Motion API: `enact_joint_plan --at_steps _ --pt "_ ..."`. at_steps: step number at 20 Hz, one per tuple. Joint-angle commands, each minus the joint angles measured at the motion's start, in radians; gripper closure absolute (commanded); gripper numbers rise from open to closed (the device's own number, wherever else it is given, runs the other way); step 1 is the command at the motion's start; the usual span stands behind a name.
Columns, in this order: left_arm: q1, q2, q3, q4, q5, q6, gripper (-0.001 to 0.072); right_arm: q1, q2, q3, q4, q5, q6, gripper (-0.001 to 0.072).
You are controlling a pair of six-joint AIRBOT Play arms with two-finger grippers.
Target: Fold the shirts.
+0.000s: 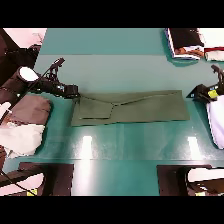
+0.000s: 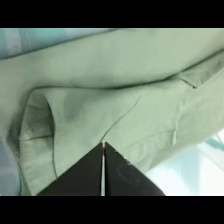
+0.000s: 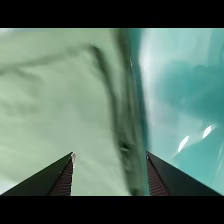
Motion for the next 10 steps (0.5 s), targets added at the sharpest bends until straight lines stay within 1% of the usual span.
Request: enact_joint_plan --at_steps 1,4,8,9,10 --pt "0.000 -0.001 0.005 -0.004 -0.035 0.006 0.0670 -0.049 -0.073 -0.017 0.035 0.032 -0.065 0.0200" --pt "0.000 -0.002 0.005 -0.010 -0.035 0.002 0.0670 -0.038 -0.142 0.017 0.097 0.045 -0.086 0.0200" --pt "0.000 -0.003 0.005 -0.034 -0.036 0.001 0.0670 0.012 -0.209 0.046 0.137 0.117 -0.086 0.0203" --pt "0.000 -0.005 0.005 -0.045 -0.035 0.000 0.0670 0.028 -0.215 0.045 0.137 0.122 -0.086 0.0241" --pt "0.000 -0.007 0.005 -0.065 -0.035 -0.005 0.0670 0.040 -0.216 0.045 0.136 0.122 -0.097 0.0375"
